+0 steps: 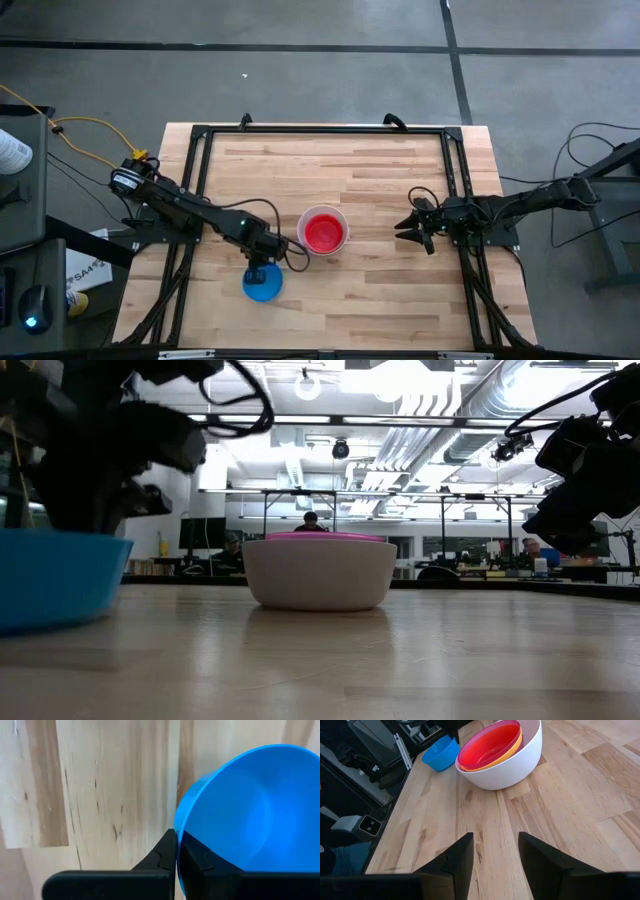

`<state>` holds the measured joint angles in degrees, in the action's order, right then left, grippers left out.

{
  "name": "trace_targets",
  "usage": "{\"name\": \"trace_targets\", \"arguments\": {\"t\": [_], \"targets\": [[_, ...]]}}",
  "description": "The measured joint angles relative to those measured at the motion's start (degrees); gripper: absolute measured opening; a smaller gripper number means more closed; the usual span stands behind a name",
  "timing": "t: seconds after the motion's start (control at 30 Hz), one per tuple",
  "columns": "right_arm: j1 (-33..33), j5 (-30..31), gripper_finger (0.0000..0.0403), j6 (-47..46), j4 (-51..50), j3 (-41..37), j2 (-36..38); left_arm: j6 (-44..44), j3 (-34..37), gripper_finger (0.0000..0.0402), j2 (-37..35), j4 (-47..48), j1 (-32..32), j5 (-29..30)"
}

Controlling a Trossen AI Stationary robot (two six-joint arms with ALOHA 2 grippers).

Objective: Nest bowls inside each other
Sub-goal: Stack the blue bowl on the red bowl

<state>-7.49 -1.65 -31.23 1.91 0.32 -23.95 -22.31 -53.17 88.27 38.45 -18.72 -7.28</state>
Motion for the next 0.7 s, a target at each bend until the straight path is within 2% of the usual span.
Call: {"name": "trace_targets", "arguments": {"t": [0.23,0.43,0.7], "targets": [[0.0,0.0,0.0148,0.0,0.0,0.0,0.0,4.4,-8.4,0.0001,0.0,8.9,1.5,1.7],[0.0,0.0,0.0148,0.0,0.0,0.0,0.0,10.5,-15.4,0.0001,0.0,15.1,7.1,1.2],[0.0,0.0,0.0148,0.0,0.0,0.0,0.0,17.9,-22.4,0.0,0.1,18.3,15.2,-1.2]]}}
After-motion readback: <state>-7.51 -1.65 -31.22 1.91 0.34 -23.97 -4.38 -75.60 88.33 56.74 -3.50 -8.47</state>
